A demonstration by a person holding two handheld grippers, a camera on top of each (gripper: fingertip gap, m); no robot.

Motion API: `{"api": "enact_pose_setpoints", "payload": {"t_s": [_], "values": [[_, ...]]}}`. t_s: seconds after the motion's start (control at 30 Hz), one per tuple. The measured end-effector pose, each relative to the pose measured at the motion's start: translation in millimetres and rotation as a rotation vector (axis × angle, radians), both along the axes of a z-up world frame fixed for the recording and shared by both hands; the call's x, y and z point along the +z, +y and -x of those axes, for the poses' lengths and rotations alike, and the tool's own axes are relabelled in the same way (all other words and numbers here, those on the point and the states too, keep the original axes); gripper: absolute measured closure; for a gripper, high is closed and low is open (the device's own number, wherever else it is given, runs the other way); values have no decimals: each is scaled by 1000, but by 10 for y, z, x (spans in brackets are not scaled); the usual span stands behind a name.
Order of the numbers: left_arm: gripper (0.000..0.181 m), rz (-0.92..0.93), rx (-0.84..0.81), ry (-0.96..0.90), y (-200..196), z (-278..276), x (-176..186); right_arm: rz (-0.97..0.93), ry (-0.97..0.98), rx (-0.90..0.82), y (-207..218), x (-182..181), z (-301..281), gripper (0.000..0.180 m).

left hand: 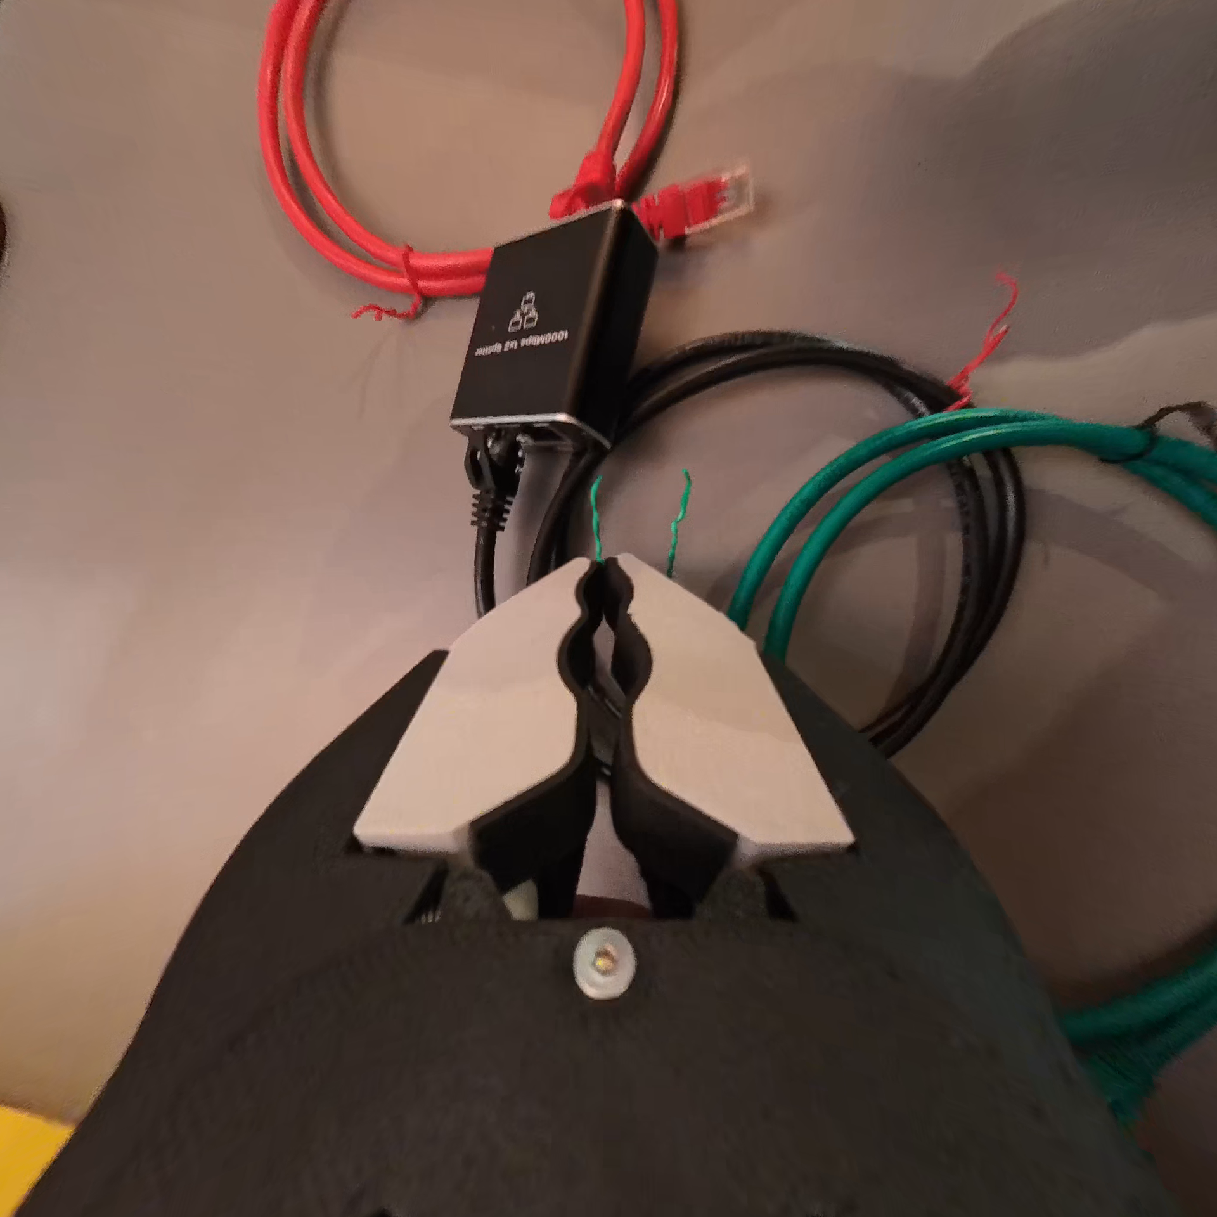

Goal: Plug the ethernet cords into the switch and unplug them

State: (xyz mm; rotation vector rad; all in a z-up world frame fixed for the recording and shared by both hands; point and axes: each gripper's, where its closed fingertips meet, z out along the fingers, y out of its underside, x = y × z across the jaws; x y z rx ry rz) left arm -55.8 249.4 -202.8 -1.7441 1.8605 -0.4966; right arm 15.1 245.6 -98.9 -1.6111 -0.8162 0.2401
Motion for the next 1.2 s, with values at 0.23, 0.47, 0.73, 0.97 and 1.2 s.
{"api": "enact_pose_setpoints", "payload": {"t_s": [0.23,0.47,0.73,0.97,1.2], "values": [[180,127,57,-314,29,-145,518,41,45,29,-27,6,19,166],[181,378,130,-723,18,-236,1139,80,112,74,-66,37,226,161],[181,707,176,-935,-151,-428,1371,-160,-134,55,-154,133,423,159],[180,853,228,-1007,-181,-523,1376,-267,-238,-34,-131,207,370,164],[180,893,264,-1042,-162,-530,1363,-296,-287,-73,-113,207,337,170]]}}
